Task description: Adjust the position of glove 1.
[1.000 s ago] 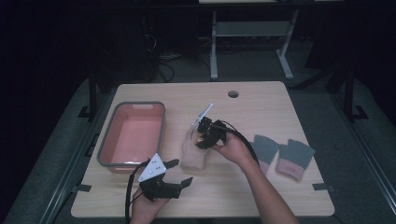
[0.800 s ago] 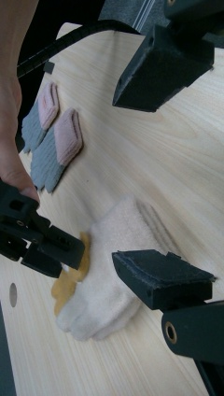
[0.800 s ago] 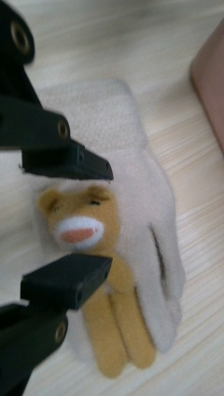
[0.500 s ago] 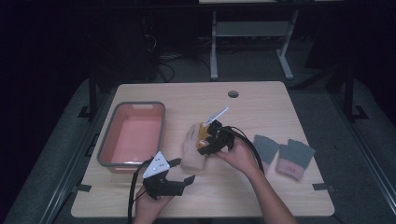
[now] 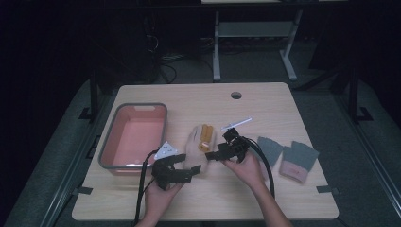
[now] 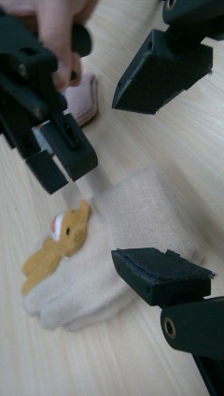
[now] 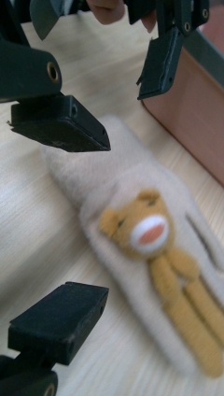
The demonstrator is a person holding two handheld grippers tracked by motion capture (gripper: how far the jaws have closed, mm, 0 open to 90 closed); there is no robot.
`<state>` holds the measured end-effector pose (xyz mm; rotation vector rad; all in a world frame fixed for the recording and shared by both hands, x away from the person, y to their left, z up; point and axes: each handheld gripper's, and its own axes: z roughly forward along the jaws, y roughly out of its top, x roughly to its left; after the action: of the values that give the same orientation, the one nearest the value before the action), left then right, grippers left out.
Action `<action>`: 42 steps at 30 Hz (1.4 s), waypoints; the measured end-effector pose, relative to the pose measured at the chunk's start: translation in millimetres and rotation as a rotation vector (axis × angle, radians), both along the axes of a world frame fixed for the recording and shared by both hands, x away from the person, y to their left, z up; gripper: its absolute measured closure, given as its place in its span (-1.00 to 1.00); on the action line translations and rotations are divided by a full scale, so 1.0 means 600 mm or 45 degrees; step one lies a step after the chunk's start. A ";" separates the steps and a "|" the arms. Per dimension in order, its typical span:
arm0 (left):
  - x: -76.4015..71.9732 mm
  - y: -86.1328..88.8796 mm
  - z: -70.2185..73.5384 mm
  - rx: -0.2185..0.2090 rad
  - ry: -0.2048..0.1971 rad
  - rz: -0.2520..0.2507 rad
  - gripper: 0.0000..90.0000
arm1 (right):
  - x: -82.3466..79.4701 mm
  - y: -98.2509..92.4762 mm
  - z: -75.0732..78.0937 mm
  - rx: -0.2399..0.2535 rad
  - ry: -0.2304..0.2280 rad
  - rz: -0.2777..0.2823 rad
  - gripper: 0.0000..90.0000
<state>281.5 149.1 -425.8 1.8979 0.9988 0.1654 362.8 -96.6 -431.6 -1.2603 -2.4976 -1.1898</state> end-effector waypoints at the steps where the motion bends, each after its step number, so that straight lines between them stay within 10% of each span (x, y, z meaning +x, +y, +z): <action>1: 0.004 0.000 -0.001 -0.004 0.021 0.013 -0.48 | 0.000 -0.002 -0.004 0.006 0.009 -0.012 -0.46; 21: 0.042 -0.005 -0.027 0.106 0.113 0.206 -0.42 | -0.002 -0.003 -0.030 0.048 0.037 -0.069 -0.41; 31: 0.066 -0.012 -0.056 0.059 0.299 0.176 -0.31 | -0.003 -0.020 -0.023 0.037 0.025 -0.089 -0.41; 42: 0.076 -0.014 -0.061 0.040 0.325 0.122 -0.06 | 0.009 -0.010 -0.032 0.014 0.045 -0.083 -0.22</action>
<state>327.3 140.8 -462.6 1.9337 1.2660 -0.0068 368.0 -102.7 -450.6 -1.3571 -2.4398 -1.1826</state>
